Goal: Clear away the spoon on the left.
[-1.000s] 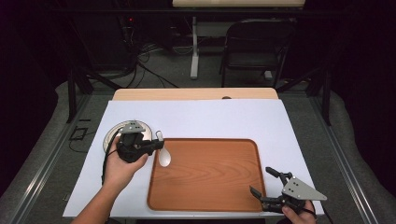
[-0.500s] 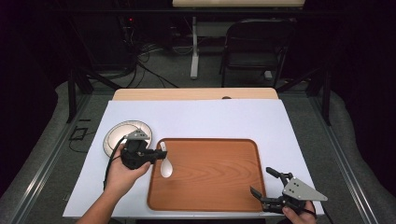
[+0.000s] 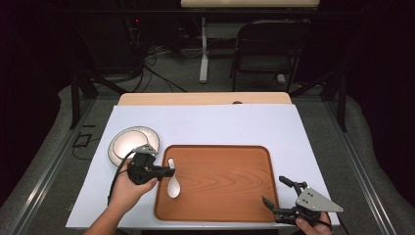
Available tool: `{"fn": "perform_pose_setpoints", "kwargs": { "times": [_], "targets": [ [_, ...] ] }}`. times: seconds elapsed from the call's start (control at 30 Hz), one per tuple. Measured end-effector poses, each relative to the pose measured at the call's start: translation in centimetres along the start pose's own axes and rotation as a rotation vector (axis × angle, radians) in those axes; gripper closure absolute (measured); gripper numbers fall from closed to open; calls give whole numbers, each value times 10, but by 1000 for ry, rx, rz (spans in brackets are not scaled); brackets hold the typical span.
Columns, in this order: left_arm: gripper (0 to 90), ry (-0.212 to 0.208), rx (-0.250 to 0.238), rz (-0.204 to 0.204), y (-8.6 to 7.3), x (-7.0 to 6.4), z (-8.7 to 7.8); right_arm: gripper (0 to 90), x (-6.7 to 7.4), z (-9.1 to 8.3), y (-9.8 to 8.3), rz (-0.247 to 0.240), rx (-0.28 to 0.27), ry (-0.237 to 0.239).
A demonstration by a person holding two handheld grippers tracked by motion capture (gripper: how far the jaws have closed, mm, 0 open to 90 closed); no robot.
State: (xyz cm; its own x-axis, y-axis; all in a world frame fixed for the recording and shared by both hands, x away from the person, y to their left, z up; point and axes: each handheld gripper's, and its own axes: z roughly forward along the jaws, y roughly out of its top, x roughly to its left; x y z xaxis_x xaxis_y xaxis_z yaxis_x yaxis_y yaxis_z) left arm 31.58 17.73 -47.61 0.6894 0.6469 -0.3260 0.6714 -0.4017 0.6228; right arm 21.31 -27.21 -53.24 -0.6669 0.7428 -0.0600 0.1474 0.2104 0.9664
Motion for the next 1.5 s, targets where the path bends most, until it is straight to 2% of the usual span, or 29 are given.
{"fn": "perform_pose_setpoints", "kwargs": {
  "times": [0.13,0.23,0.27,0.37,0.5,0.53,0.6,0.73,0.8,0.83,1.03,1.23,1.33,1.43,1.5],
  "targets": [
    [859,-20,31,-20,-2,2,7,144,0,0,0,-3,1,-3],
    [859,-42,32,-48,-2,6,10,144,0,0,0,1,2,-3],
    [859,-42,32,-48,-2,6,10,144,0,0,0,1,2,-3],
    [858,-45,29,-94,-1,10,14,144,0,0,0,0,2,-3],
    [858,-50,27,-121,0,14,16,144,0,0,0,1,3,-3],
    [857,-51,22,-146,0,17,18,144,0,0,0,1,3,-3],
    [857,-53,21,-158,0,18,19,144,0,0,0,2,3,-3],
    [857,-61,15,-210,0,24,24,144,0,0,0,10,3,-2],
    [857,-70,9,-251,0,29,27,144,0,0,0,11,4,-2],
    [857,-70,9,-251,0,29,27,144,0,0,0,11,4,-2],
    [857,-77,-10,-338,-3,38,34,144,0,0,0,9,3,-2],
    [855,-83,-20,-373,-4,42,41,144,0,0,0,10,2,-2],
    [853,-90,-22,-406,-5,46,45,144,-1,0,0,9,1,-2],
    [849,-94,-18,-458,-7,50,51,144,-1,0,0,10,1,-2],
    [849,-88,-16,-472,-7,51,53,144,-1,-1,0,10,0,-2]
  ]
}}
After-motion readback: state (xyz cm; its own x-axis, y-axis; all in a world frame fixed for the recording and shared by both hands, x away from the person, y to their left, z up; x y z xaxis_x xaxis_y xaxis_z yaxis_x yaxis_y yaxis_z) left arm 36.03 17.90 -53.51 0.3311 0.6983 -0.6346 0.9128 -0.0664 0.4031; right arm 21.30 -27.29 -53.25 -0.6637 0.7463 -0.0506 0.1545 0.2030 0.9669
